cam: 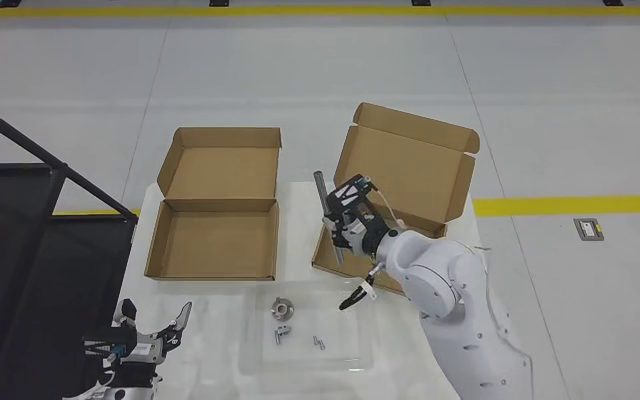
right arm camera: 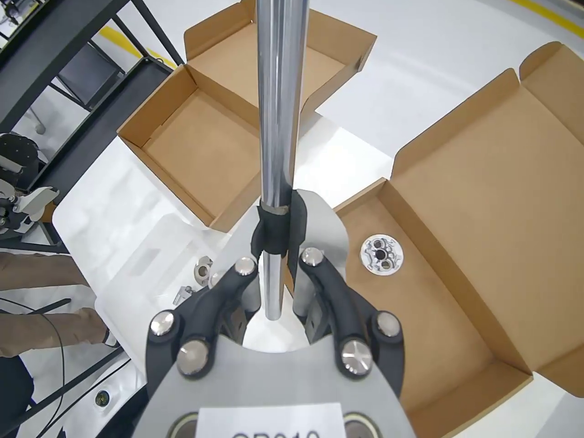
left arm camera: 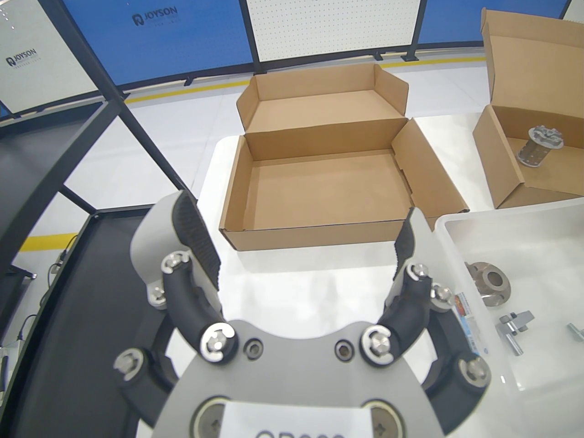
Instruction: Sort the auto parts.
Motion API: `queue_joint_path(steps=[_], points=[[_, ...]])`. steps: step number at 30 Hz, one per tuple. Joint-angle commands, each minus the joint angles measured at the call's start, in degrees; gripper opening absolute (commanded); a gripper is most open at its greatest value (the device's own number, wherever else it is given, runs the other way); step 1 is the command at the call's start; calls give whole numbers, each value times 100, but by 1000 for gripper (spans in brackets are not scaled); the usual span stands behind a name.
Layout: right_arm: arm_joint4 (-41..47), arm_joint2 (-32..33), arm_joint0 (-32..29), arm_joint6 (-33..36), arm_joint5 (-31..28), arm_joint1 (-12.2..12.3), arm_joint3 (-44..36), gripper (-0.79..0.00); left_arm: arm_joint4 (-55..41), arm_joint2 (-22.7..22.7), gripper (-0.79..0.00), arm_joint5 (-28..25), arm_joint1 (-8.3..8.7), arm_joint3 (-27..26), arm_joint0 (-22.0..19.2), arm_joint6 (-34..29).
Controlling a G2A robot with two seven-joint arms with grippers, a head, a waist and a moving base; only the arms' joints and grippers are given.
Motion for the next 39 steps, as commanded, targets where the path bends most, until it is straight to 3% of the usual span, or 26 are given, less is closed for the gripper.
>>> queue_joint_path(steps=[1,6,10,15,20,24,28,39], points=[[0,-1,-1,-1,0,0,-1,-785,0,0,0,0,0,0,0,0],[12,-25,-29,-68,-19,0,1,-785,0,0,0,0,0,0,0,0],[-648,-124,132,-7,433,8,288,-785,0,0,0,0,0,0,0,0],[-1062,156,291,324,-45,116,731,-785,0,0,0,0,0,0,0,0],[-1621,304,552,917,48,188,1520,-785,0,0,0,0,0,0,0,0],[-1650,246,759,1163,-284,210,2214,-785,0,0,0,0,0,0,0,0],[-1638,156,930,1210,-350,207,2844,-785,0,0,0,0,0,0,0,0],[-1513,-175,1566,946,155,87,4441,-785,0,0,0,0,0,0,0,0]])
